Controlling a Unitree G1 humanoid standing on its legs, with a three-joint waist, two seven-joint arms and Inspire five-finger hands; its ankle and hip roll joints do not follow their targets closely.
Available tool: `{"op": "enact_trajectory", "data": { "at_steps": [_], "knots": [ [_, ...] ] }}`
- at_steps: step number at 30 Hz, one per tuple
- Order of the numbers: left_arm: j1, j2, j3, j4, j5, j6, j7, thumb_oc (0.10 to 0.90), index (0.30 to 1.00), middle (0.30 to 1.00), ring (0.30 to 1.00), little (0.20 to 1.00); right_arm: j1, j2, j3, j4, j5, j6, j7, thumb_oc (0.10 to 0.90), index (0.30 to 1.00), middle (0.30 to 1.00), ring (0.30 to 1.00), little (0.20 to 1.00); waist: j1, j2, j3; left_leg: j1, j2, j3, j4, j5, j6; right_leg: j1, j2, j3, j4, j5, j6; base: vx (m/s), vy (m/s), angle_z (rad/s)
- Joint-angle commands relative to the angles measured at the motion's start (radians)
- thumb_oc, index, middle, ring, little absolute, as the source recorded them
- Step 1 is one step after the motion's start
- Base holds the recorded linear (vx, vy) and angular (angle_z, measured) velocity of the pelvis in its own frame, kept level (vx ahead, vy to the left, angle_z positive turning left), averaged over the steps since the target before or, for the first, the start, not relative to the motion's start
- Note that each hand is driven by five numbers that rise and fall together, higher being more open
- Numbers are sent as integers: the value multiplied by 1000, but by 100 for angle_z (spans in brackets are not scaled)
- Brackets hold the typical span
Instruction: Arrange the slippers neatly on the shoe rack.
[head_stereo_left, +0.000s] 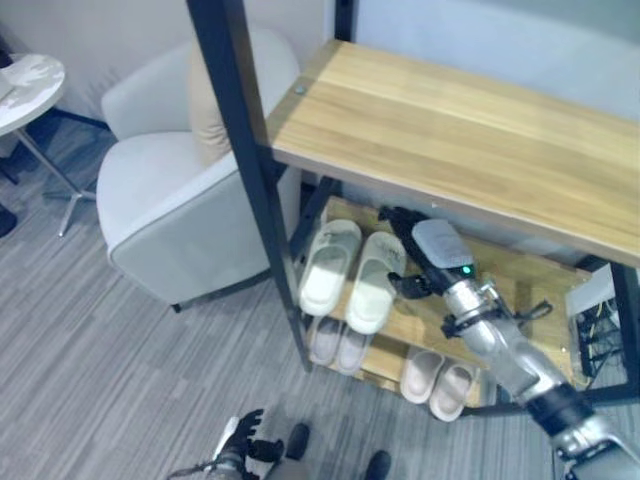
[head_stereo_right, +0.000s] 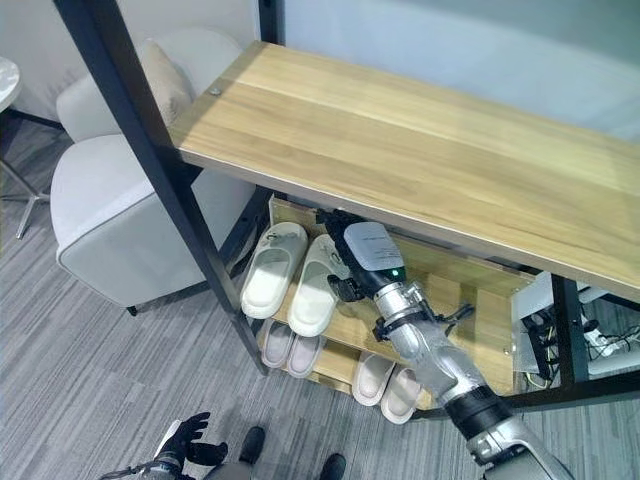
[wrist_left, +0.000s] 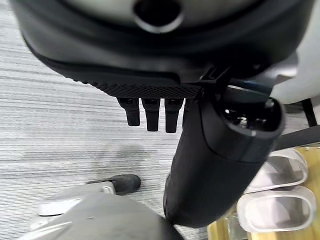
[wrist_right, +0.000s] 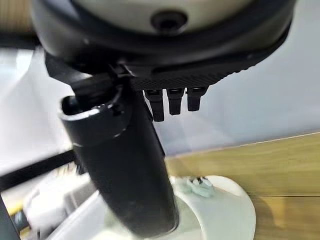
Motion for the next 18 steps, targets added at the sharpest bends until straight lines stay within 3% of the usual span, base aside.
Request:
{"op": "enact_trajectory", "data": {
  "at_steps": [1, 7, 18],
  "knots": [
    [23, -41, -66, 87, 33, 7, 2, 800, 900, 900, 900, 900, 2, 17, -103, -78, 151, -49, -41, 800, 900, 900, 900, 900, -11, -1, -65, 38, 18, 67, -8, -89, -23, 49, -34, 35, 5, -79, 62, -8, 8, -3],
    [21, -47, -54, 96, 35, 16, 0, 800, 900, 900, 900, 900, 127, 90, -151, -63, 325, -69, 11, 800, 900, 900, 900, 900, -32, 5, -64, 43, 17, 76, -8, -92, -22, 47, -37, 42, 5, -75, 62, -7, 9, -6],
    [21, -46, -53, 100, 34, 15, 0, 800, 900, 900, 900, 900, 157, 148, -115, 48, 380, -57, 42, 800, 900, 900, 900, 900, -35, 8, -57, 47, 13, 82, -8, -97, -18, 46, -43, 48, 4, -70, 66, 1, 2, 0]
  ]
}}
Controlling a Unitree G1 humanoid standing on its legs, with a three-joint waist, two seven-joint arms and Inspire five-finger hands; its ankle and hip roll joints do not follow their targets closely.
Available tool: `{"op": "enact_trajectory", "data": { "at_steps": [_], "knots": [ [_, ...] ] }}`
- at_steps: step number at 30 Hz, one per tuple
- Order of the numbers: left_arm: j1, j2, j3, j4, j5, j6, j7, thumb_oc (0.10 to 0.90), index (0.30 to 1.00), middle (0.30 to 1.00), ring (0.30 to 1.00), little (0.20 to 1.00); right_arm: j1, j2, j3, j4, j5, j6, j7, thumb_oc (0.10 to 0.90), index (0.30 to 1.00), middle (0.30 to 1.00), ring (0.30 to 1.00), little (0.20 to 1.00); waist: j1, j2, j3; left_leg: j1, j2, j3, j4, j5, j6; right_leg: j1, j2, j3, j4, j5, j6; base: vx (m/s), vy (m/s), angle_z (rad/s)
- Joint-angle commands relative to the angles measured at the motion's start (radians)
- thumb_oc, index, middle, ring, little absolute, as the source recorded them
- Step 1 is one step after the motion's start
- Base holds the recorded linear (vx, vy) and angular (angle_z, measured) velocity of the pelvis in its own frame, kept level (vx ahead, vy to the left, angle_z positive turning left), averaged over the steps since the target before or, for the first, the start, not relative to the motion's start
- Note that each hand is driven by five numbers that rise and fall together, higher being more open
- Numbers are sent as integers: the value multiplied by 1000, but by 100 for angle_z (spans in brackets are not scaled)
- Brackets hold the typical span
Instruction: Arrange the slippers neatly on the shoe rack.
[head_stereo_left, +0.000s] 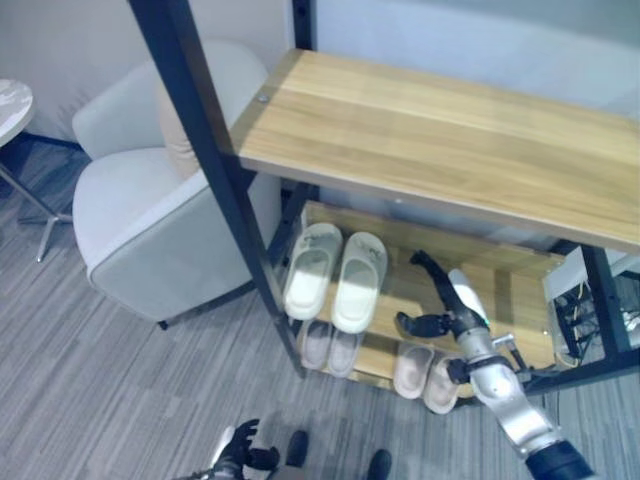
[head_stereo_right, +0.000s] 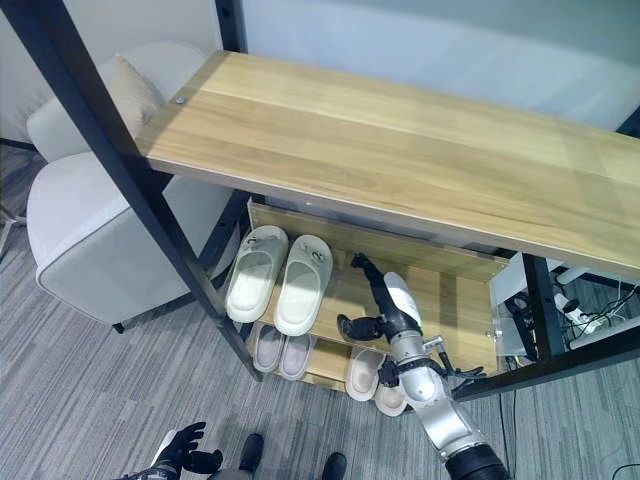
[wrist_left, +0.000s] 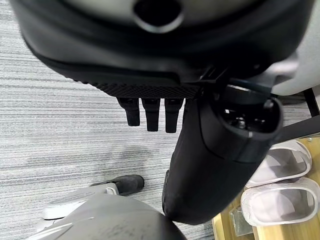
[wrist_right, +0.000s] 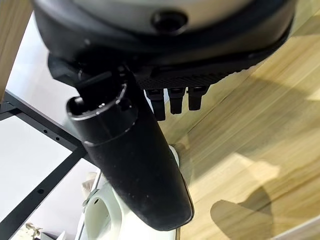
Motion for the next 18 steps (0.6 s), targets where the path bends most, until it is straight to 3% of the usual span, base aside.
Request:
{"op": "enact_trajectory", "data": {
  "at_steps": [1, 18],
  "knots": [
    [10, -41, -64, 96, 32, -12, 1, 800, 900, 900, 900, 900, -83, 10, -1, 2, 57, -58, -25, 800, 900, 900, 900, 900, 5, -4, -45, 34, 12, 66, -8, -94, -19, 39, -43, 34, 4, -74, 68, 0, 0, 0],
    [11, -23, -81, 101, 17, -7, 24, 800, 900, 900, 900, 900, -242, 94, 95, 214, 100, -23, -37, 800, 900, 900, 900, 900, 65, -11, -28, 27, 2, 53, -8, -91, -15, 42, -48, 15, 5, -73, 69, 2, 2, 1]
  ]
}}
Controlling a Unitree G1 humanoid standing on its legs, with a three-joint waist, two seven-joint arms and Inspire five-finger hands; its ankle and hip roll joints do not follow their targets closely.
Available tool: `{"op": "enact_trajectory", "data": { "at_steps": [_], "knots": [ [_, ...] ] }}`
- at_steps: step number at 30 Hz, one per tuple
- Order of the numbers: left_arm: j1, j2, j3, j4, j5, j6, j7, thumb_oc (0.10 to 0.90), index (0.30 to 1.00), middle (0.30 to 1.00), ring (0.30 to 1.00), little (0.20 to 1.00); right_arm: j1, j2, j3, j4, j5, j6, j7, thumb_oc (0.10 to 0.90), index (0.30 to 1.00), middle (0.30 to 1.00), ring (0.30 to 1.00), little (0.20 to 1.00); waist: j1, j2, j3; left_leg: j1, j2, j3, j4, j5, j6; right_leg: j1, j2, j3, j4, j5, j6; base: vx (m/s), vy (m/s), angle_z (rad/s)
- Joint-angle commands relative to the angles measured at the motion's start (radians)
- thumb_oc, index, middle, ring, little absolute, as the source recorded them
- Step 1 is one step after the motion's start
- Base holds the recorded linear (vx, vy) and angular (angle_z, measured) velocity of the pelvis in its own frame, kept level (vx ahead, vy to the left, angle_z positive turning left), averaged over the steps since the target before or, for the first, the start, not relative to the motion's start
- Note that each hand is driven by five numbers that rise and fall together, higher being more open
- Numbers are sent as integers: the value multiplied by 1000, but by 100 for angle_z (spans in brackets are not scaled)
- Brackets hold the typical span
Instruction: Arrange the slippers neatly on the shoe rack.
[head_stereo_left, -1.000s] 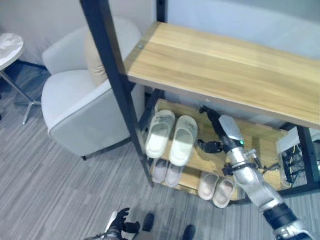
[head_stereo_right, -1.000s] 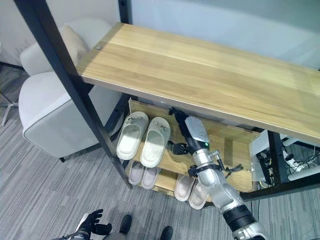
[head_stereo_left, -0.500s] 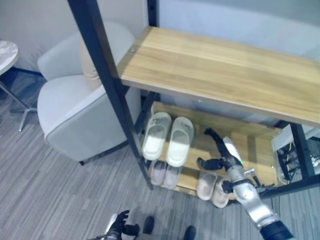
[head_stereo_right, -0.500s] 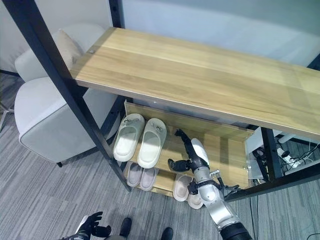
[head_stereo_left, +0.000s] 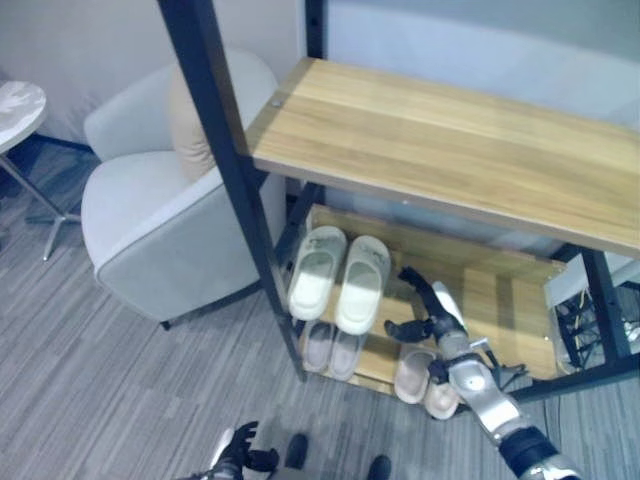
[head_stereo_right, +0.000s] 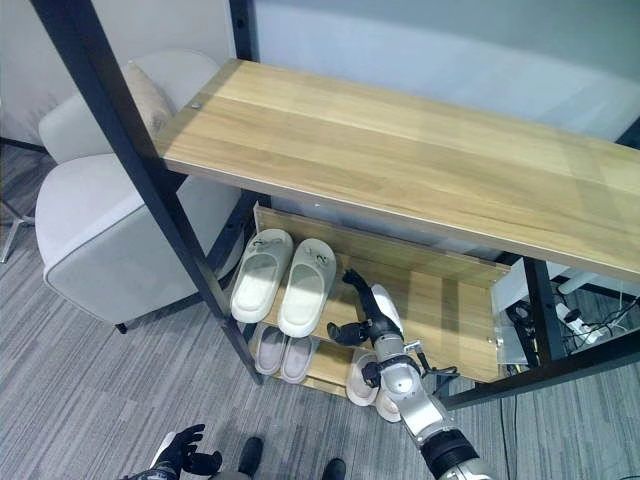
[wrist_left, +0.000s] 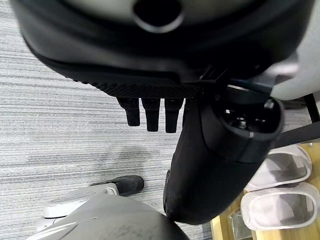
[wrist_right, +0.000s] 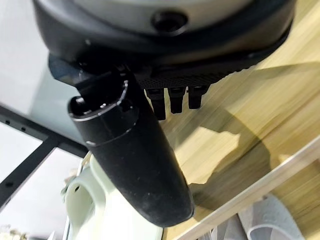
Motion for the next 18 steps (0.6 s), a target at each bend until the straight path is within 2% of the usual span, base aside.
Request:
{"op": "enact_trajectory", "data": {
  "at_steps": [1, 7, 13, 17, 18],
  "knots": [
    [13, -24, -82, 96, 19, -8, 22, 800, 900, 900, 900, 900, -120, 22, 6, -1, 19, -45, -31, 800, 900, 900, 900, 900, 39, -4, -18, 29, 1, 57, -8, -93, -16, 43, -49, 18, 5, -76, 69, 0, 0, 0],
    [12, -27, -88, 102, 17, -10, 23, 800, 900, 900, 900, 900, -150, 20, 13, 27, 8, -37, -36, 800, 900, 900, 900, 900, 43, -3, -23, 36, 0, 57, -8, -96, -14, 48, -51, 21, 5, -75, 69, 0, 0, 0],
    [11, -32, -82, 111, 20, -5, 22, 800, 900, 900, 900, 900, -127, -17, -9, 0, -25, -31, -41, 800, 900, 900, 900, 900, 32, -1, -32, 47, -3, 62, -8, -101, -12, 57, -53, 23, 6, -78, 69, 0, 0, 0],
    [8, -36, -64, 119, 23, 0, 22, 800, 900, 900, 900, 900, -62, -58, -52, -81, -37, -33, -34, 800, 900, 900, 900, 900, 13, 1, -37, 55, -3, 67, -8, -105, -12, 61, -54, 28, 7, -78, 70, 0, 0, 0],
    [7, -38, -50, 123, 25, 1, 19, 800, 900, 900, 900, 900, -13, -85, -78, -148, -30, -45, -14, 800, 900, 900, 900, 900, 1, 1, -39, 59, -1, 72, -8, -107, -13, 61, -55, 32, 8, -78, 70, 0, 0, 0]
  ]
}}
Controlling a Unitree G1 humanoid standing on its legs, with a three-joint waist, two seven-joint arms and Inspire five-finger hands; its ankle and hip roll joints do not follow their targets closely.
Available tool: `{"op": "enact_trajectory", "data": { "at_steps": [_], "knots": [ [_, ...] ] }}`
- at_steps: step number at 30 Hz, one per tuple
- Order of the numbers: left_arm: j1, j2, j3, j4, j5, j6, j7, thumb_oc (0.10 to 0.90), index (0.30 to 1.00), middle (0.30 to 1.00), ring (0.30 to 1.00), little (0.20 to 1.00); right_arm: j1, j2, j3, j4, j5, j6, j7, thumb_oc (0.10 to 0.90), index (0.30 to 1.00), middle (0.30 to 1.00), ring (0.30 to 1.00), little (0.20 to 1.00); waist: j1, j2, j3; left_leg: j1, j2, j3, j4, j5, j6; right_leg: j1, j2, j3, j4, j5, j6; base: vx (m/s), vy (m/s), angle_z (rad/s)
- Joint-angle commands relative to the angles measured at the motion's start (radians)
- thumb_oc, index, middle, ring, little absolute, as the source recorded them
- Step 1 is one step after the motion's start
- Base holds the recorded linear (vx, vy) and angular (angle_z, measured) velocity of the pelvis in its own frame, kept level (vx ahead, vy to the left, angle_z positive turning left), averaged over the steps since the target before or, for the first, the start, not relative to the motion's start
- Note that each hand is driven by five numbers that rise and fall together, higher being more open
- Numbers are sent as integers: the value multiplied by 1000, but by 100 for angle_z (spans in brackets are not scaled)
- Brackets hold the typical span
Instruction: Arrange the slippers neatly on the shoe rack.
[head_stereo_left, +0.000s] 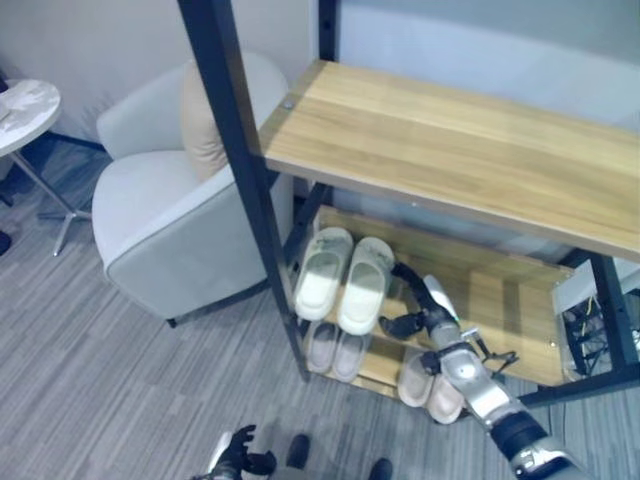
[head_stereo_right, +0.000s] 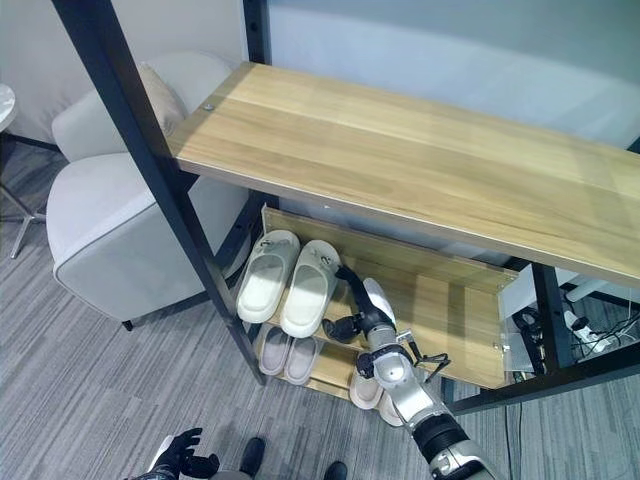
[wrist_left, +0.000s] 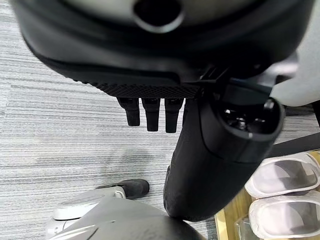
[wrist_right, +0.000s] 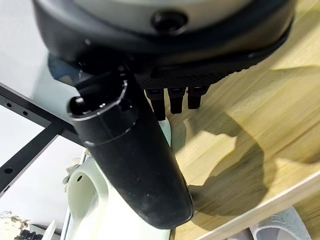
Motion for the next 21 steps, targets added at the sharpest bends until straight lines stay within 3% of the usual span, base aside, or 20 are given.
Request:
{"op": "enact_trajectory", "data": {
  "at_steps": [1, 12, 17, 21],
  "knots": [
    [6, -32, -46, 92, 28, -5, -2, 800, 900, 900, 900, 900, 31, -85, -93, -197, -10, -84, 3, 800, 900, 900, 900, 900, -5, -7, -33, 57, 2, 77, -8, -108, -14, 56, -51, 37, 8, -77, 70, 0, 0, 0],
    [-7, -44, -26, 106, 50, -13, -63, 800, 900, 900, 900, 900, 310, -215, -178, -539, 72, -158, 213, 800, 900, 900, 900, 900, -94, 3, -49, 77, 11, 117, -8, -108, -15, 47, -43, 79, 12, -69, 72, -13, -32, -11],
    [-17, -47, -20, 112, 67, -20, -90, 800, 900, 900, 900, 900, 472, -291, -179, -595, -8, -169, 301, 800, 900, 900, 900, 900, -139, 15, -52, 81, 21, 145, -8, -100, -20, 34, -36, 111, 11, -63, 73, -41, -67, -23],
    [-12, -55, -31, 114, 78, -25, -100, 800, 900, 900, 900, 900, 548, -309, -172, -532, -91, -160, 313, 800, 900, 900, 900, 900, -160, 28, -54, 86, 23, 161, -8, -98, -22, 30, -31, 131, 12, -60, 73, -25, -36, -16]
  ]
}}
